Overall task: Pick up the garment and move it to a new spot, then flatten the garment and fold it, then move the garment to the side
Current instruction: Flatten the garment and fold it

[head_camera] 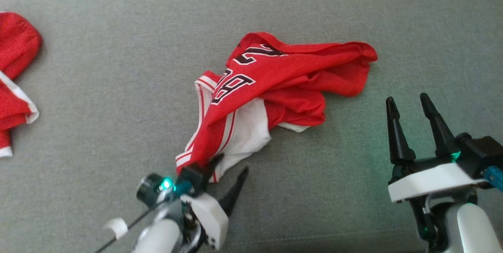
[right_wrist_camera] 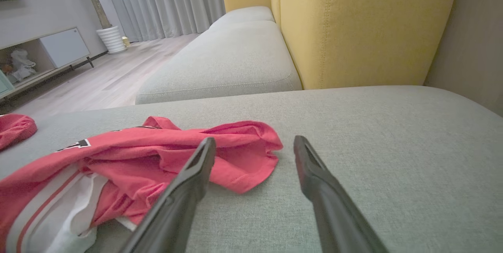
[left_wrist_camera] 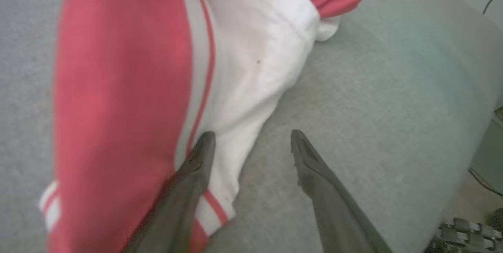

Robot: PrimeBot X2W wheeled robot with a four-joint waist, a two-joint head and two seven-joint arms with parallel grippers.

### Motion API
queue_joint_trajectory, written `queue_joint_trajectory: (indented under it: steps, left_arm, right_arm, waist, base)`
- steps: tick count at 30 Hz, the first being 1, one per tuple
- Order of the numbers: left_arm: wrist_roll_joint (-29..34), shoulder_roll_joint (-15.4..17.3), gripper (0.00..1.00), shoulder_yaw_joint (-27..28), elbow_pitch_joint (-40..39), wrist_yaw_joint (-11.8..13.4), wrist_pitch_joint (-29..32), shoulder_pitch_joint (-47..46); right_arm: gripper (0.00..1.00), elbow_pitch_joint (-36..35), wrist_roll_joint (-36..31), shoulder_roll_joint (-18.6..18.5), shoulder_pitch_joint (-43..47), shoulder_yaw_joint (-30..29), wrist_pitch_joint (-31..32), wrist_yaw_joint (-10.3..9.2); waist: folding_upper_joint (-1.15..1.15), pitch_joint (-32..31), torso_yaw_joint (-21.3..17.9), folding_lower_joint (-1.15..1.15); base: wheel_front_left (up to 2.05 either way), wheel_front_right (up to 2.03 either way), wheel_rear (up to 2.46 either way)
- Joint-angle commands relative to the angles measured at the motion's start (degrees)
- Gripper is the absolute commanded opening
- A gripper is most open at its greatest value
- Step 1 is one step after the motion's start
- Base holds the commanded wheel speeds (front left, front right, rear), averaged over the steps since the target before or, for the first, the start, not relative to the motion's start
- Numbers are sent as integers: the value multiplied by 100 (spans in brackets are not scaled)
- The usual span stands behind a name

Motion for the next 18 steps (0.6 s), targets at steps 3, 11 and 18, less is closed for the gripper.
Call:
queue_joint_trajectory:
  steps: [3, 11, 18]
  left_arm:
    - [142, 86, 0, 185, 201, 139, -29, -518]
    - [191, 182, 0, 99, -222, 97, -611, -675]
    - [28, 541, 0, 301, -1701, 129, -830, -456]
  right_arm:
    - [100, -155, 72, -22, -203, 86, -52, 43]
    - [100, -74, 150, -22, -187, -20, -90, 43]
    - [100, -5, 235, -21, -143, -166, -105, 43]
  waist:
    - [0, 122, -82, 0]
    - [0, 81, -1, 0]
    - [0, -65, 187, 0]
  base:
    - [0, 0, 0]
    - [0, 0, 0]
    - [0, 0, 0]
